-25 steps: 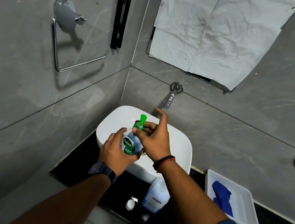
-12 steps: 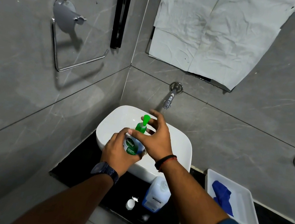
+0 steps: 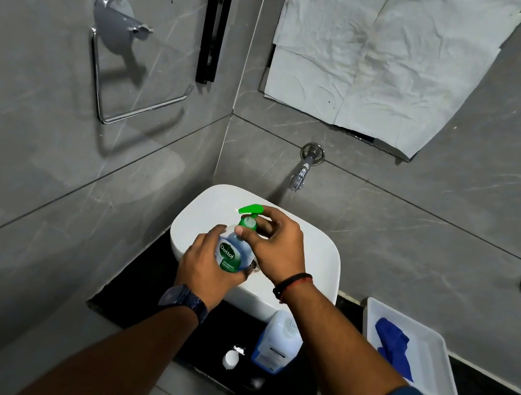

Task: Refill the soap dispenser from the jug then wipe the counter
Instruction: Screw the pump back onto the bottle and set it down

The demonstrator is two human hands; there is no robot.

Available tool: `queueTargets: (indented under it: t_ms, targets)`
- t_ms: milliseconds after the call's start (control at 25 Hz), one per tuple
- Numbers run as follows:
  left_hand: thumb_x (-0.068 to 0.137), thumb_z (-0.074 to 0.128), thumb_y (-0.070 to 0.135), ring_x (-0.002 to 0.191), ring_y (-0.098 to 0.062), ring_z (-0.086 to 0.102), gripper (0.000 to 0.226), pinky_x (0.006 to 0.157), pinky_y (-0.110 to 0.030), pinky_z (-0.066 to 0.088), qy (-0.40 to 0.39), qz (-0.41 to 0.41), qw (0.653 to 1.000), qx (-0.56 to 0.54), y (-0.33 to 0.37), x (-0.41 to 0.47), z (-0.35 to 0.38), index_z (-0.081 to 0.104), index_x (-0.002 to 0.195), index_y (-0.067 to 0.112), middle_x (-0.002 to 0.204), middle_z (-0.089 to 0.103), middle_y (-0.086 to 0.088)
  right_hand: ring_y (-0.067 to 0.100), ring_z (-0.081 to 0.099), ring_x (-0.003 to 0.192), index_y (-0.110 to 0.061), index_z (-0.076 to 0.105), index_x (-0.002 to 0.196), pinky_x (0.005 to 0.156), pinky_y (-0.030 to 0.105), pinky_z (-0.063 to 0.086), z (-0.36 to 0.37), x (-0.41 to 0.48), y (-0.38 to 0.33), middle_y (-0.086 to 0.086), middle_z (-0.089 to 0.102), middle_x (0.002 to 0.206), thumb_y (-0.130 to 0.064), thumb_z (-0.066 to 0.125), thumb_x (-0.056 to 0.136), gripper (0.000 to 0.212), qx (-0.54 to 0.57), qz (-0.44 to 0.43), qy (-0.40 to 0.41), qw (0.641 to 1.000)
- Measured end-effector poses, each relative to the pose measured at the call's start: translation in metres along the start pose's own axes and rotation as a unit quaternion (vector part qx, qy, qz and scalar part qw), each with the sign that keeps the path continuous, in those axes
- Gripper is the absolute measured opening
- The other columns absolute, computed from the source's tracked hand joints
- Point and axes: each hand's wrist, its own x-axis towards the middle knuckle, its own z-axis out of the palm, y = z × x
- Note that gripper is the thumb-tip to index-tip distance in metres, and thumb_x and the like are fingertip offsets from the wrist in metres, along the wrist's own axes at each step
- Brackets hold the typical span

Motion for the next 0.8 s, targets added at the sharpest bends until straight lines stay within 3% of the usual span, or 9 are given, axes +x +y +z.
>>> queueTargets:
  t_ms: [280, 480, 640, 800]
  targets:
    - [0.051, 0.086, 0.035, 0.102, -0.029, 0.059, 0.087, 0.08, -0.039, 0.052, 0.015, -0.035, 0.999, 0.012, 0.001, -0.001, 0.002, 0.044, 0.127, 0.024, 0.112, 0.058, -0.008, 0.006, 0.069, 0.087, -0.014, 0.064, 0.104, 0.082, 0.028, 0.057, 0.018, -0.002, -0.001, -0.003, 0.072, 0.095, -0.012, 0.083, 0.068, 0.041, -0.026, 0.008, 0.046, 0.999]
    - [0.05, 0.087, 0.043, 0.101, -0.026, 0.059, 0.088, 0.078, -0.035, 0.051, 0.012, -0.026, 0.999, 0.019, -0.009, -0.001, -0.002, 0.046, 0.126, 0.023, 0.111, 0.06, -0.005, 0.008, 0.068, 0.083, -0.021, 0.06, 0.109, 0.079, 0.022, 0.055, 0.001, 0.006, -0.007, 0.001, 0.072, 0.087, -0.015, 0.084, 0.068, 0.048, -0.073, -0.014, -0.061, 0.995]
    - [0.05, 0.087, 0.042, 0.1, -0.026, 0.06, 0.091, 0.079, -0.034, 0.05, 0.002, -0.02, 1.0, 0.015, -0.018, -0.002, -0.002, 0.047, 0.128, 0.02, 0.111, 0.061, -0.006, 0.017, 0.065, 0.084, -0.014, 0.072, 0.1, 0.081, 0.029, 0.052, -0.01, 0.02, -0.023, 0.002, 0.073, 0.095, -0.015, 0.075, 0.079, 0.021, -0.174, -0.074, -0.118, 0.975]
    - [0.048, 0.089, 0.04, 0.096, -0.025, 0.061, 0.09, 0.076, -0.028, 0.047, -0.006, -0.021, 1.0, 0.001, -0.026, -0.002, -0.002, 0.049, 0.126, 0.02, 0.109, 0.063, -0.004, 0.021, 0.066, 0.091, -0.008, 0.073, 0.102, 0.088, 0.03, 0.049, -0.007, 0.029, -0.028, 0.009, 0.074, 0.101, -0.008, 0.07, 0.082, 0.02, -0.26, -0.122, -0.19, 0.939]
